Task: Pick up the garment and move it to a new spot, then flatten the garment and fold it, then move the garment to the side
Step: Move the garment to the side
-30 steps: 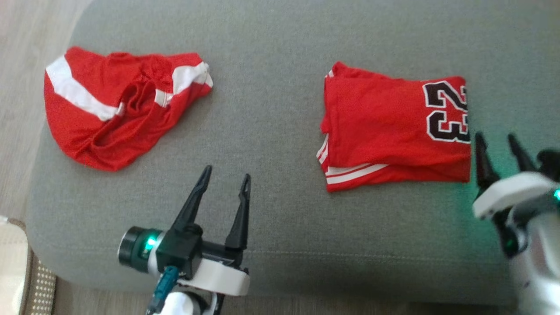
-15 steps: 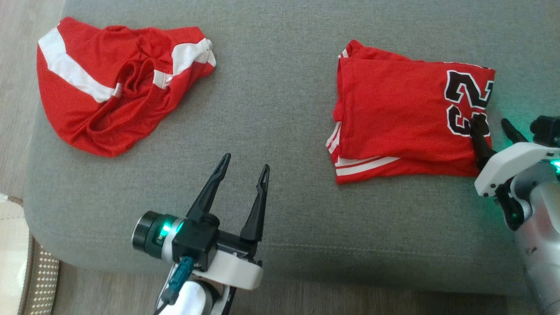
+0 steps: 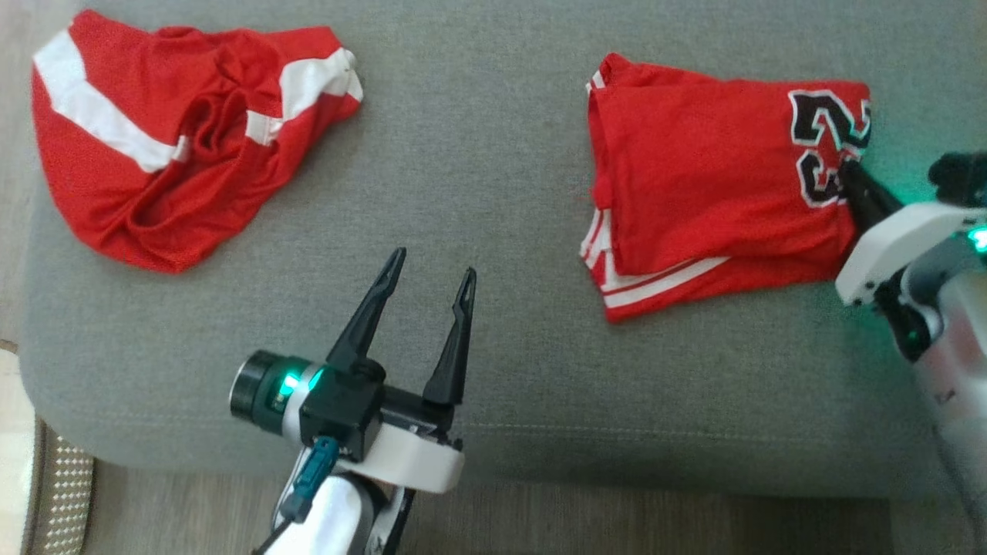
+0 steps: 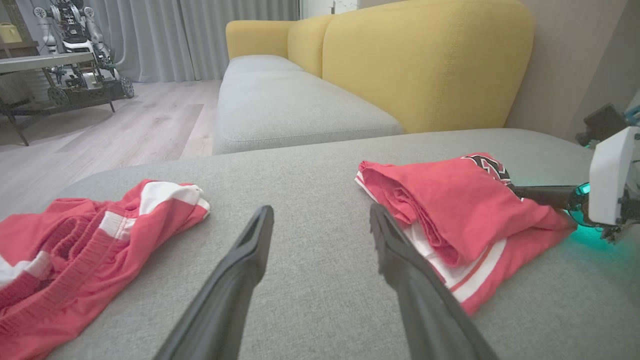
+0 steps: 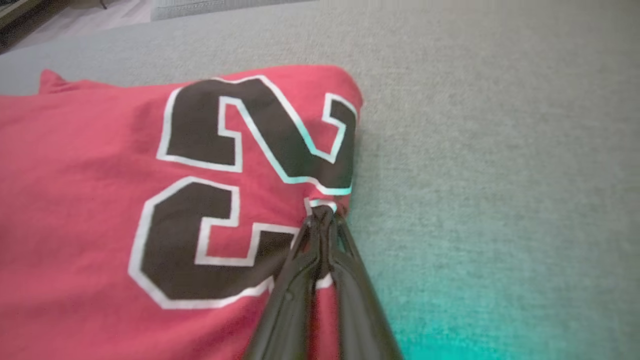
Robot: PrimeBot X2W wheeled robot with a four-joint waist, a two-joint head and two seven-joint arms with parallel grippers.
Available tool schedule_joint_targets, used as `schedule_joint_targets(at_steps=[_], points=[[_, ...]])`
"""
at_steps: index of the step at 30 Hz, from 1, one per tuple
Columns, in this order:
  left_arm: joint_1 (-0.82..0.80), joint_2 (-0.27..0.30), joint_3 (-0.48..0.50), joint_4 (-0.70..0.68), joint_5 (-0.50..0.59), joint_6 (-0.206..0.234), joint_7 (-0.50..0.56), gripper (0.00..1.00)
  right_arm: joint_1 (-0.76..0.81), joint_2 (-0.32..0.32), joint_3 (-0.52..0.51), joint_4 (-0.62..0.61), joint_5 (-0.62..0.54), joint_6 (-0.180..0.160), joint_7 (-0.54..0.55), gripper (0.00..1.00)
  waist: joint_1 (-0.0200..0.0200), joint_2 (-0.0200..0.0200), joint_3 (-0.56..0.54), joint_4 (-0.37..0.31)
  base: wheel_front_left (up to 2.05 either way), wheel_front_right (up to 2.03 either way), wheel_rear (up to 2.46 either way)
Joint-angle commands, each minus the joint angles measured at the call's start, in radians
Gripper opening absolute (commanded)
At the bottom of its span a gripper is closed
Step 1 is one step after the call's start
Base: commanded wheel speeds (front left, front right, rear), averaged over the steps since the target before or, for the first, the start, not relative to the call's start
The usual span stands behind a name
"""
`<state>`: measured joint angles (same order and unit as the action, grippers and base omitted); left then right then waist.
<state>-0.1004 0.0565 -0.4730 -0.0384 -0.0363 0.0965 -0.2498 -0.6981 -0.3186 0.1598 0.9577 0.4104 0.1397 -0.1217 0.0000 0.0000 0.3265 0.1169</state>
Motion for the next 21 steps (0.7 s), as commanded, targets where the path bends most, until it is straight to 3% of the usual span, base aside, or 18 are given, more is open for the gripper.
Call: schedule_joint_targets(at_steps=[1, 12, 21], points=[[-0.038, -0.006, 0.028, -0.041, 0.013, 0.002, -0.012, 1.00, -0.020, -0.032, 0.015, 0.000, 0.004, -0.009, -0.008, 0.00, 0.0000, 0.0000, 0.015, -0.012, 0.00, 0.00, 0.00], [-0.105, 0.000, 0.022, -0.109, 0.038, -0.016, -0.012, 1.00, -0.180, -0.149, 0.017, -0.014, -0.020, -0.009, -0.051, 0.00, 0.0000, 0.0000, 0.086, -0.081, 0.00, 0.00, 0.00], [-0.188, 0.021, -0.014, -0.153, 0.067, -0.025, -0.012, 1.00, -0.324, -0.228, -0.061, -0.040, -0.022, -0.009, -0.057, 0.00, 0.0000, 0.0000, 0.191, -0.161, 0.00, 0.00, 0.00]])
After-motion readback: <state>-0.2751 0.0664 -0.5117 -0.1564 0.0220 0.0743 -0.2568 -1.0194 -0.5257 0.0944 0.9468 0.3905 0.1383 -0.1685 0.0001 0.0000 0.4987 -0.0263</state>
